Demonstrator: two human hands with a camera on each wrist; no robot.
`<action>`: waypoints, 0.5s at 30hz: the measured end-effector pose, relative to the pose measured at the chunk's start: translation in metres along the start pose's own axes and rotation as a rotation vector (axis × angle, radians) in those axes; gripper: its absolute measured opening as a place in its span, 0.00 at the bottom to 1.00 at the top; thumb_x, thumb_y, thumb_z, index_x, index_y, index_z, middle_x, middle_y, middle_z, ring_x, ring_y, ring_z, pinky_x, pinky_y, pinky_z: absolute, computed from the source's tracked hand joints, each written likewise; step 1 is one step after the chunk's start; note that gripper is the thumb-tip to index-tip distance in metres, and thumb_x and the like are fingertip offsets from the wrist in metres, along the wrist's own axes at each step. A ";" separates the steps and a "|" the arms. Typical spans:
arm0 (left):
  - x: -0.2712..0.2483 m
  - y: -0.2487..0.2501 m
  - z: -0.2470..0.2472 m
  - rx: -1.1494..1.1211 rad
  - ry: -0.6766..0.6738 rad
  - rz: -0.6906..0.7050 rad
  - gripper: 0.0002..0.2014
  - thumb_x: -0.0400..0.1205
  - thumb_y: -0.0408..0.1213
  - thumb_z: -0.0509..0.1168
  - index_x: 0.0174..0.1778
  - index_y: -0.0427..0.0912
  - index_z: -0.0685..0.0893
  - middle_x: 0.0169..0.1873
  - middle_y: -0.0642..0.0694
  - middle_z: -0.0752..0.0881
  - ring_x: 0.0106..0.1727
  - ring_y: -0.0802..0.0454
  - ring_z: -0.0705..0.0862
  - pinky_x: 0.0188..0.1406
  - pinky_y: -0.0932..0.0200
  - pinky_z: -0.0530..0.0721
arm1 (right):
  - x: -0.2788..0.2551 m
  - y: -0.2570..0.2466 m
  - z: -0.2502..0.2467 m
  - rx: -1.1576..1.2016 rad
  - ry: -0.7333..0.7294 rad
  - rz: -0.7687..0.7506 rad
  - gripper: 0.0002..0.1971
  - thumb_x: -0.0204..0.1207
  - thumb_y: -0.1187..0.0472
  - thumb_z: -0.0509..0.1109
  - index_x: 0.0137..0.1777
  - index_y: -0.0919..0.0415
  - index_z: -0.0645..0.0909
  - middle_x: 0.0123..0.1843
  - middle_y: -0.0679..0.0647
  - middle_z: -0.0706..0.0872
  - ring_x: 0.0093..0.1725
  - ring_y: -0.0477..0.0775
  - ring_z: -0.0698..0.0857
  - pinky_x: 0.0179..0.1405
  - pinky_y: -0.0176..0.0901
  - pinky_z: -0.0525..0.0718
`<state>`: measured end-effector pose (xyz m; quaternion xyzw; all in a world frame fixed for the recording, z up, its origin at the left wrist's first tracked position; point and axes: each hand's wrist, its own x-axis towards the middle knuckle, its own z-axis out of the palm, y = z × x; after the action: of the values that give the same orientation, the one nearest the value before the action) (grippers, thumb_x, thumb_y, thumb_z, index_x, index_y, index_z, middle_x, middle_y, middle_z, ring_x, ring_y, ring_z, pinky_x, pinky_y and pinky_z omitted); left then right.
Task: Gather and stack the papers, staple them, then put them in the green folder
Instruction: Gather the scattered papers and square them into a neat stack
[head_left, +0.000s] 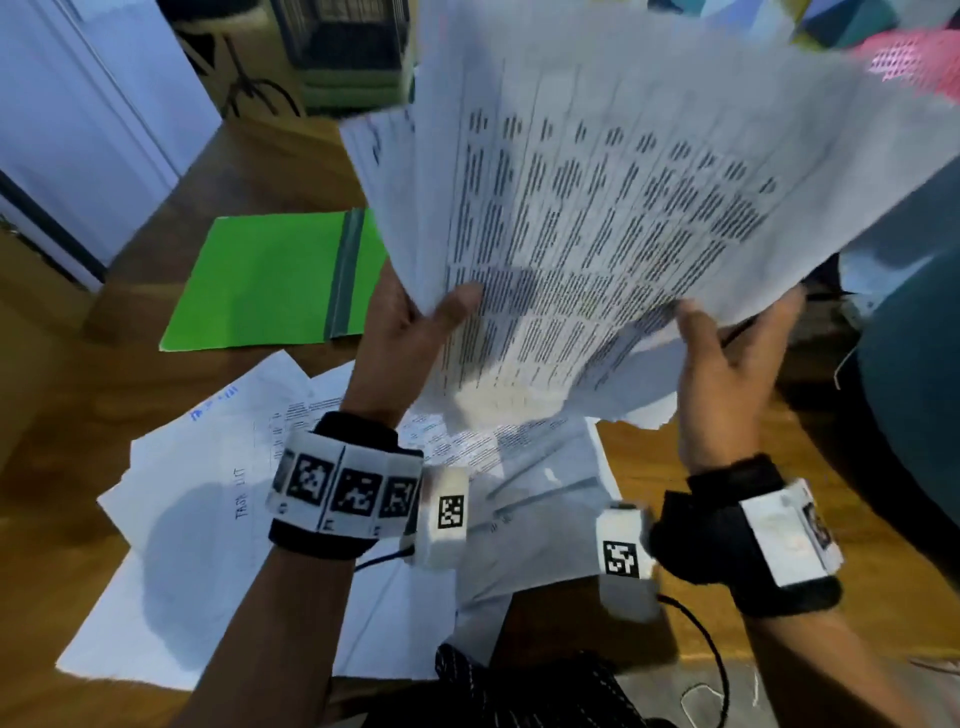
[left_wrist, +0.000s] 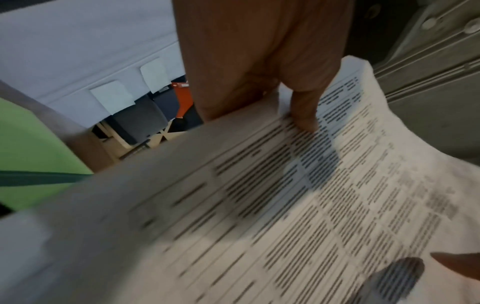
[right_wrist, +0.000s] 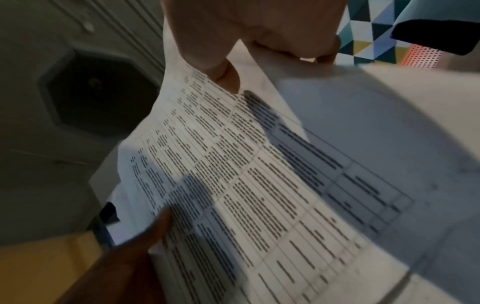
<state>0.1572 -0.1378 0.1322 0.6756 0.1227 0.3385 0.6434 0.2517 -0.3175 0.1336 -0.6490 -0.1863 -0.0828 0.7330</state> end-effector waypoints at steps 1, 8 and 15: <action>-0.005 -0.003 -0.001 -0.020 0.007 -0.013 0.31 0.71 0.36 0.71 0.67 0.29 0.69 0.54 0.48 0.82 0.51 0.71 0.85 0.48 0.74 0.83 | -0.005 0.004 0.000 0.023 -0.013 0.021 0.26 0.75 0.71 0.65 0.61 0.45 0.58 0.61 0.34 0.71 0.59 0.21 0.75 0.57 0.17 0.72; -0.006 0.006 0.006 0.135 0.050 0.119 0.30 0.71 0.46 0.73 0.65 0.65 0.66 0.67 0.52 0.72 0.64 0.63 0.76 0.63 0.65 0.80 | -0.002 0.000 0.011 -0.192 0.010 -0.233 0.38 0.69 0.76 0.67 0.75 0.62 0.53 0.70 0.40 0.63 0.58 0.40 0.73 0.63 0.31 0.72; 0.011 0.005 0.009 0.287 0.288 0.196 0.07 0.80 0.37 0.63 0.37 0.45 0.83 0.22 0.60 0.77 0.27 0.68 0.72 0.29 0.68 0.70 | 0.010 0.006 0.010 -0.576 -0.126 -0.370 0.22 0.70 0.73 0.62 0.65 0.69 0.78 0.57 0.72 0.78 0.54 0.49 0.73 0.52 0.12 0.66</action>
<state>0.1696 -0.1389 0.1408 0.7137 0.1938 0.4714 0.4805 0.2611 -0.3059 0.1326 -0.7883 -0.3147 -0.2232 0.4793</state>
